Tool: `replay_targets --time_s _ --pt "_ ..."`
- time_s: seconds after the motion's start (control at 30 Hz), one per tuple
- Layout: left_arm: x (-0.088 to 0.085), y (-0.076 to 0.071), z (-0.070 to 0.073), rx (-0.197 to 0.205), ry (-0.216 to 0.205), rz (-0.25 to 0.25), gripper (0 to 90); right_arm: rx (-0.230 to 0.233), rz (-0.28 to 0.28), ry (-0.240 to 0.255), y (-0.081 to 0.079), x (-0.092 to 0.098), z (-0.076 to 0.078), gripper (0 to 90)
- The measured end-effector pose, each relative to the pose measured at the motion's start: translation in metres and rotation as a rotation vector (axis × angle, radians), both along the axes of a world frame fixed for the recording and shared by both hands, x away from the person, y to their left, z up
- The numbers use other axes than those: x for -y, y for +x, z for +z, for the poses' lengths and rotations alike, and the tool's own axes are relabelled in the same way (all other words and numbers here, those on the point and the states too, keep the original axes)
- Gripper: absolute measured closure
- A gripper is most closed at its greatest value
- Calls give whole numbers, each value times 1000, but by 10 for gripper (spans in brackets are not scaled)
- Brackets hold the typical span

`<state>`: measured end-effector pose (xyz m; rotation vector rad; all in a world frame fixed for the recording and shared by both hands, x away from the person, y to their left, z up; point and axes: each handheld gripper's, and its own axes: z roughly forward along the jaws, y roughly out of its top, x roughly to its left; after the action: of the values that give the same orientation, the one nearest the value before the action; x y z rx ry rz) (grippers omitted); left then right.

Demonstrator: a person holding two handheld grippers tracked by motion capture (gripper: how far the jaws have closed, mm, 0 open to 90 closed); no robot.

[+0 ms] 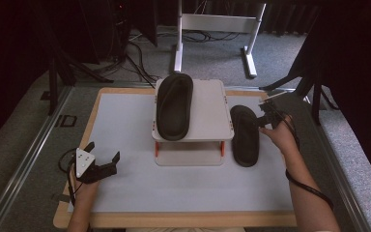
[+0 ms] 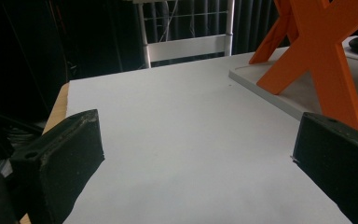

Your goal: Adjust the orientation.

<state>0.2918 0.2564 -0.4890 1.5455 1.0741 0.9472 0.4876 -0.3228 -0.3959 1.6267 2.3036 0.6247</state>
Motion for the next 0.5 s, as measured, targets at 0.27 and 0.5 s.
replay_targets --time_s 0.27,0.5 --pt "0 0 0 -2 -3 -1 11 -93 10 -6 21 -5 -12 524" --pt "0 0 0 -1 -1 -6 12 -128 23 -76 29 -10 -13 616"
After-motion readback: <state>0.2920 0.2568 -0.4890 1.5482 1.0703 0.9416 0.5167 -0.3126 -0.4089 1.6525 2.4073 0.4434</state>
